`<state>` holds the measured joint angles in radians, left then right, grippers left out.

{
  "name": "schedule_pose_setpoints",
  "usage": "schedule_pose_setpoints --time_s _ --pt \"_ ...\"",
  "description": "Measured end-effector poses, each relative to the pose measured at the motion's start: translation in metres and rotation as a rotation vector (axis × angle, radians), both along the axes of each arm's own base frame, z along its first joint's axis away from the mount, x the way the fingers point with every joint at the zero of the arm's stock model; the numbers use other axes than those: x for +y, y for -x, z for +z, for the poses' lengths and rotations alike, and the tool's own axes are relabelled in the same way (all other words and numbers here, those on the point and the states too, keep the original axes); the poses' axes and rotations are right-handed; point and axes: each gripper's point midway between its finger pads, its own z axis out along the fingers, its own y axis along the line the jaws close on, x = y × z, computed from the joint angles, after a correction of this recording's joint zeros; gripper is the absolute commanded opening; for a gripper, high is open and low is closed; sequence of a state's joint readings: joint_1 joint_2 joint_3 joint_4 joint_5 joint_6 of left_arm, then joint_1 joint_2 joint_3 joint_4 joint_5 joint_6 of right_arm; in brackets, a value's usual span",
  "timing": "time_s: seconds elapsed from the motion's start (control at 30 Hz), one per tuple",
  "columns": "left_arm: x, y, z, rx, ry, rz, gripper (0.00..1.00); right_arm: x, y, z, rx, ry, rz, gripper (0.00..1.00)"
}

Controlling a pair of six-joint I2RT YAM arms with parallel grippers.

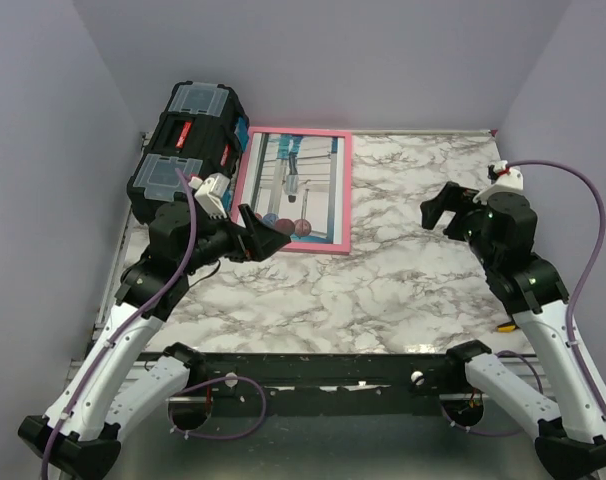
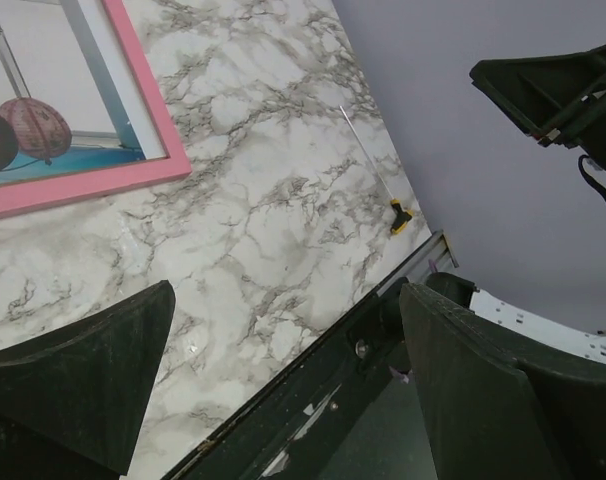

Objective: Take the photo out of the frame

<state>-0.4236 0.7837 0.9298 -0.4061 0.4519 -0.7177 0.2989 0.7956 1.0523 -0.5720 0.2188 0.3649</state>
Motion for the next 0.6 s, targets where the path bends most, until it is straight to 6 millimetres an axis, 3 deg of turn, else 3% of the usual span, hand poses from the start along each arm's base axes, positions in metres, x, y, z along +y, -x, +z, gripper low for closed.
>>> schedule_pose_setpoints --time_s 0.17,0.27,0.43,0.5,0.6 --pt "0.003 -0.004 -0.015 0.014 -0.037 0.028 0.99 0.001 -0.009 -0.032 0.071 -0.006 -0.027 1.00" --pt "0.008 -0.006 -0.027 0.036 -0.065 0.058 0.99 0.013 -0.014 -0.053 0.109 -0.022 0.020 1.00" --pt "0.020 -0.006 -0.052 0.105 -0.125 0.122 0.99 0.053 -0.028 -0.112 0.291 -0.063 0.179 1.00" --pt "0.024 -0.006 -0.066 0.140 -0.149 0.142 0.99 0.070 -0.035 -0.146 0.393 -0.077 0.206 1.00" --pt "0.028 -0.002 -0.090 0.208 -0.169 0.163 0.99 0.092 -0.026 -0.189 0.507 -0.101 0.230 1.00"
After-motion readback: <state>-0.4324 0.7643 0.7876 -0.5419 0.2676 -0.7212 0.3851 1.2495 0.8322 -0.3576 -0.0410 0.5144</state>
